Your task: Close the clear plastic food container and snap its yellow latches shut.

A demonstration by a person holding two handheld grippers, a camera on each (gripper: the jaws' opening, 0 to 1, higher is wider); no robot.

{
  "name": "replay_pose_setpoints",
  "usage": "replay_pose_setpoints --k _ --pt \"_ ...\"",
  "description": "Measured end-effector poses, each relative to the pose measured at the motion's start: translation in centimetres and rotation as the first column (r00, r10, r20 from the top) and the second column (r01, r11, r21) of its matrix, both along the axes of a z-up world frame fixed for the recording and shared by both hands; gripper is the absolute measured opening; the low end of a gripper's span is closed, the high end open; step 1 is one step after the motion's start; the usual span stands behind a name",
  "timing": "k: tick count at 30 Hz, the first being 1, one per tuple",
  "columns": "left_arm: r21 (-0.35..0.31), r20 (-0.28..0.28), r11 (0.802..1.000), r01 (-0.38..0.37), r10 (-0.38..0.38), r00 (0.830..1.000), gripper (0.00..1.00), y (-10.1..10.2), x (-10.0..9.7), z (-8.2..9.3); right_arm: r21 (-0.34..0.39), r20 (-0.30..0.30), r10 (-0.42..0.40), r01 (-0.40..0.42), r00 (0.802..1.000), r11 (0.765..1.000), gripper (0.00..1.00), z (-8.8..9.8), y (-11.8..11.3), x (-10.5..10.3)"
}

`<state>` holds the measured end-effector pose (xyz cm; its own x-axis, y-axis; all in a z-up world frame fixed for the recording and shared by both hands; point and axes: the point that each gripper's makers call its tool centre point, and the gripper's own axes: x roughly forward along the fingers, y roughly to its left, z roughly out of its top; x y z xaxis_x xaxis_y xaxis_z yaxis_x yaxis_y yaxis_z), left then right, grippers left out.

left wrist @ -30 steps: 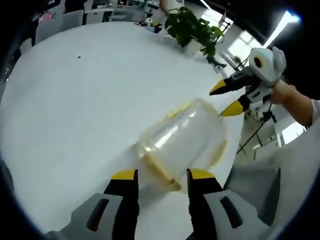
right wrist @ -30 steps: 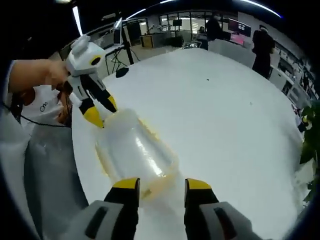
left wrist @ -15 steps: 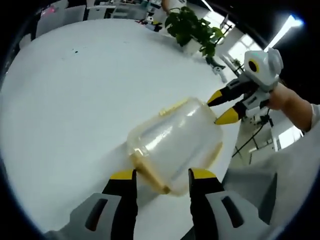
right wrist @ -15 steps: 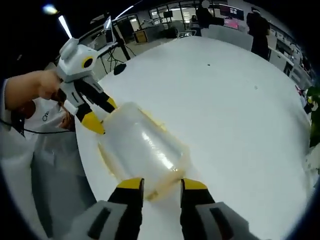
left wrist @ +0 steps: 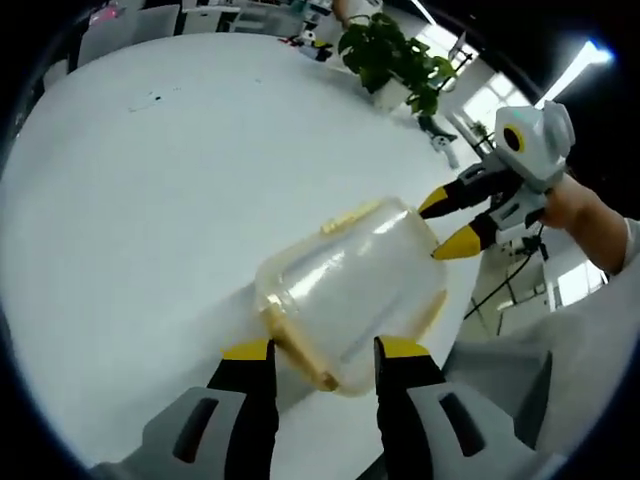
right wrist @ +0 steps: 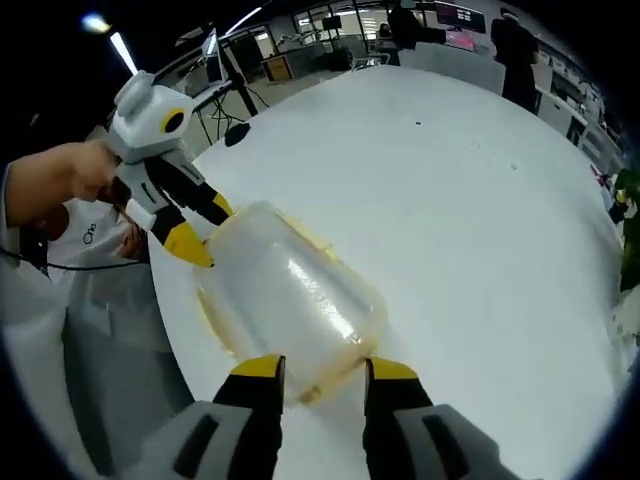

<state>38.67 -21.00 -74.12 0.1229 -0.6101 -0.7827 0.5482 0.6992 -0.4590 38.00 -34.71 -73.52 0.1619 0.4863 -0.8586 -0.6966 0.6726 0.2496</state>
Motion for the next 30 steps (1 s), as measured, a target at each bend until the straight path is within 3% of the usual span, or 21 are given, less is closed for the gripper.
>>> replay_pose_setpoints --k 8,9,10,11,12,14,16,19,20,30 --pt "-0.003 -0.006 1.0 0.001 -0.001 1.0 0.34 -0.1 0.0 -0.2 -0.011 0.0 0.012 -0.012 1.0 1.0 0.28 0.0 0.0 0.0" --pt "-0.03 -0.016 0.998 0.047 -0.048 0.999 0.32 -0.6 -0.3 -0.2 -0.009 0.007 0.0 0.0 1.0 1.0 0.28 0.0 0.1 0.1" --pt "-0.013 -0.021 1.0 -0.024 0.024 0.999 0.32 -0.7 0.2 -1.1 -0.011 0.001 0.0 0.0 1.0 1.0 0.28 0.0 0.1 0.0" --pt "-0.009 -0.045 0.999 -0.034 0.033 0.998 0.32 -0.9 0.0 -1.6 -0.02 -0.005 -0.004 0.004 1.0 1.0 0.28 0.0 0.0 0.0" --pt "-0.005 -0.037 1.0 -0.026 0.026 0.999 0.32 -0.2 -0.3 -0.3 -0.026 -0.007 -0.003 0.003 1.0 1.0 0.28 0.0 0.2 0.0" --pt "-0.002 -0.029 1.0 -0.015 0.015 0.999 0.32 -0.2 -0.4 0.0 -0.025 -0.015 -0.004 0.004 1.0 1.0 0.28 0.0 0.2 0.0" --pt "-0.007 -0.031 1.0 -0.023 0.022 0.999 0.31 -0.2 -0.3 -0.1 0.005 -0.052 -0.036 0.037 0.998 0.999 0.27 -0.2 0.2 0.0" --pt "-0.007 -0.027 0.999 -0.032 0.032 0.999 0.31 -0.3 -0.1 -0.2 0.036 -0.069 -0.018 0.021 0.997 0.999 0.27 -0.2 0.7 -0.3" --pt "-0.004 -0.032 1.0 -0.03 0.03 0.999 0.31 -0.4 0.0 -0.1 0.018 -0.076 -0.053 0.055 0.996 0.998 0.27 -0.4 1.0 -0.3" --pt "-0.01 -0.026 1.0 -0.024 0.024 0.999 0.33 -0.2 -0.1 -0.1 0.031 -0.066 -0.04 0.042 0.997 0.999 0.28 -0.3 0.6 -0.3"
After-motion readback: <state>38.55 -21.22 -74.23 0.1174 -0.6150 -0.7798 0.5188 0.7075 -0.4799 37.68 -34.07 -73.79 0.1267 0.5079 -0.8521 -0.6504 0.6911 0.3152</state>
